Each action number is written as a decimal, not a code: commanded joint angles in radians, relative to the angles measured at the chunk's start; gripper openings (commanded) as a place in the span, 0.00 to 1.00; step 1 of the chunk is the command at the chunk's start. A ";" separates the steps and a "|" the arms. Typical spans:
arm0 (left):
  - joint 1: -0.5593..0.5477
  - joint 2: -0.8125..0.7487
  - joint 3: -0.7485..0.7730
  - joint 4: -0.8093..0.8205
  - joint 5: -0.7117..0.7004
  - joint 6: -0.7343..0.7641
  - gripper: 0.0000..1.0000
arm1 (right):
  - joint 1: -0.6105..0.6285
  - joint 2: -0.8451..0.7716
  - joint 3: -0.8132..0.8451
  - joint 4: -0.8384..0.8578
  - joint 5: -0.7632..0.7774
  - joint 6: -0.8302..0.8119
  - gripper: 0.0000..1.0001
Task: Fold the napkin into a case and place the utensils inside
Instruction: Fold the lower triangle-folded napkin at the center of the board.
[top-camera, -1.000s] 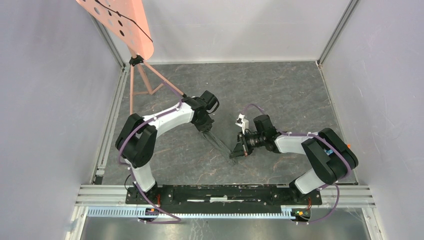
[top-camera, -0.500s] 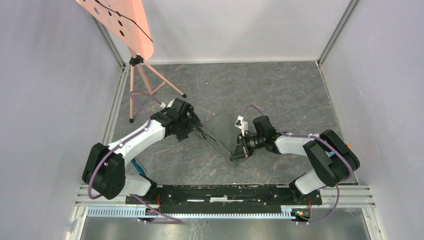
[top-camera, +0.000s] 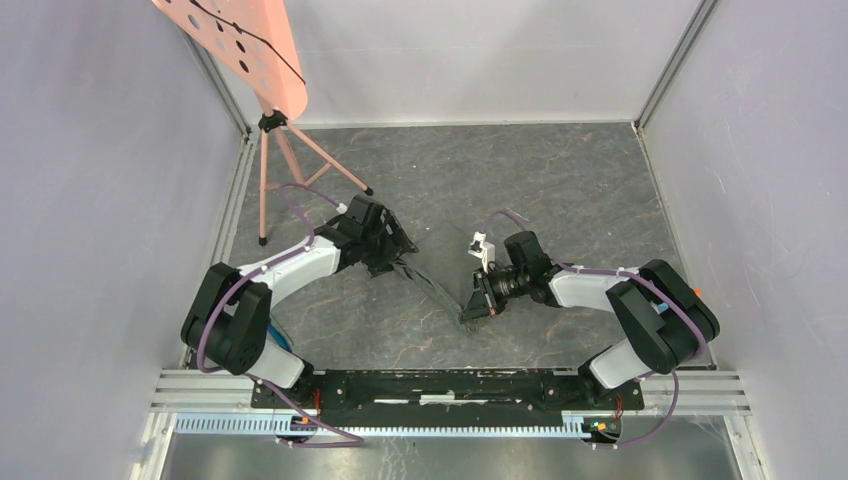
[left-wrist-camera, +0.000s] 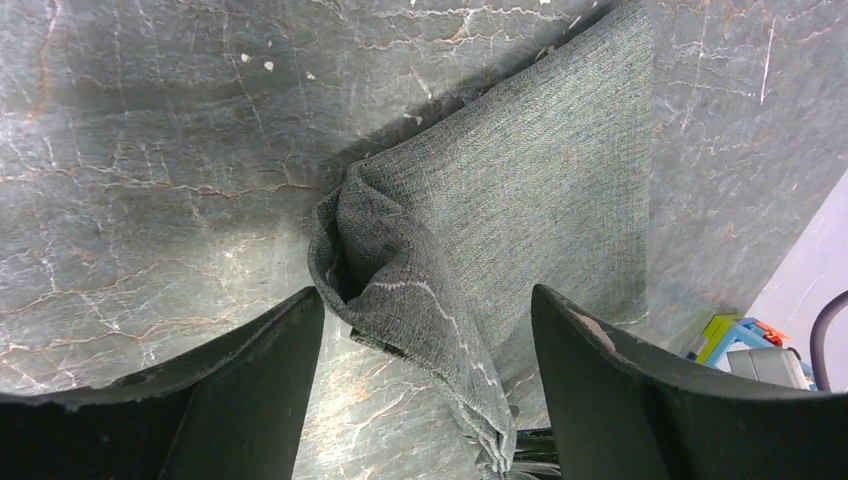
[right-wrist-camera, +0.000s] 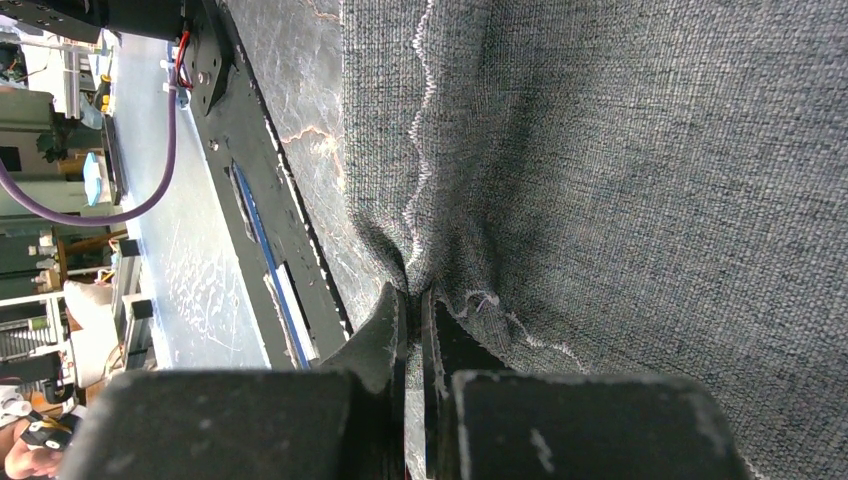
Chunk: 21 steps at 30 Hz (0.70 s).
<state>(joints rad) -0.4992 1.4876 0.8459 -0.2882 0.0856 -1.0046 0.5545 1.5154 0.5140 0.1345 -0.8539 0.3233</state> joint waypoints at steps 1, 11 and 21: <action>0.006 0.000 0.016 0.047 -0.006 0.008 0.79 | 0.003 -0.016 0.026 -0.009 0.007 -0.025 0.01; 0.007 0.017 0.026 0.045 -0.020 -0.008 0.46 | 0.003 -0.020 0.023 -0.001 0.003 -0.029 0.00; 0.002 0.085 0.176 -0.077 -0.043 -0.011 0.03 | -0.008 0.019 0.021 0.015 -0.025 -0.032 0.01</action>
<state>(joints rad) -0.4999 1.5246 0.9081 -0.3111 0.0814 -1.0065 0.5541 1.5166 0.5140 0.1379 -0.8562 0.3157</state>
